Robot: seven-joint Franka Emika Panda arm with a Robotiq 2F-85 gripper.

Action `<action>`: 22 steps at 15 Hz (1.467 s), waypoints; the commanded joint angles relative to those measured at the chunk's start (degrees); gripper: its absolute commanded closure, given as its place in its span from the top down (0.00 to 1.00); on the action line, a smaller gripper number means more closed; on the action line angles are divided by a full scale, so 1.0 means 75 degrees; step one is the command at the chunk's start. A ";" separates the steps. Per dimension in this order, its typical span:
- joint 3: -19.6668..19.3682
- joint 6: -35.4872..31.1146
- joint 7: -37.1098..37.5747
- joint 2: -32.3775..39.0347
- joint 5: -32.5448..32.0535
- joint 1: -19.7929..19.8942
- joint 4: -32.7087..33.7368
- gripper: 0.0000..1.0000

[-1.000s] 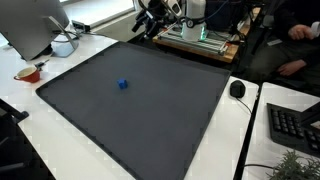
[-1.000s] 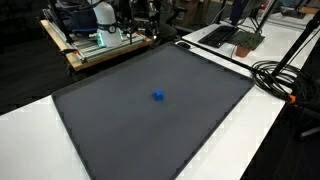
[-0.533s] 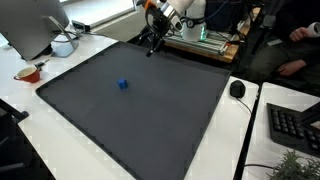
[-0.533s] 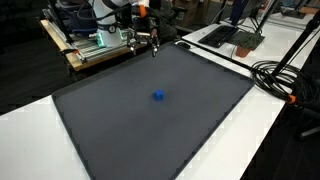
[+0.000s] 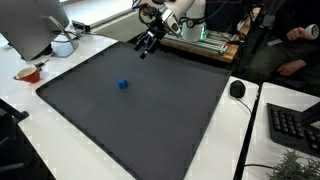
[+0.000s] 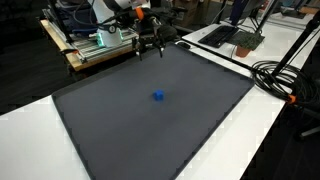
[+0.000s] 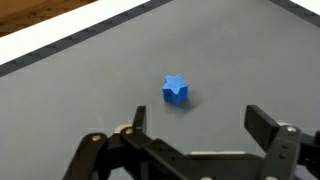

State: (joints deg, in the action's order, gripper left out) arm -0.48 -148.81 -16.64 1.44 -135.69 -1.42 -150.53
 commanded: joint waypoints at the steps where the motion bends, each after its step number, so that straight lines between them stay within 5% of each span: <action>1: 0.0100 0.0818 0.0826 0.0280 -0.0833 0.0020 0.0036 1.00; 4: 0.0170 0.1866 0.0747 0.0509 -0.1489 -0.0034 -0.0092 1.00; 7: 0.0386 0.2554 0.0292 0.0668 -0.1088 -0.0236 -0.0151 1.00; 18: -0.0031 0.1297 -0.0569 0.1160 -0.1080 0.0197 -0.0092 1.00; 22: 0.0070 0.1626 -0.0446 0.1139 -0.1076 0.0081 -0.0129 1.00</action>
State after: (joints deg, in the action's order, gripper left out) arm -0.06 -136.65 -19.89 9.96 -143.90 -0.87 -151.53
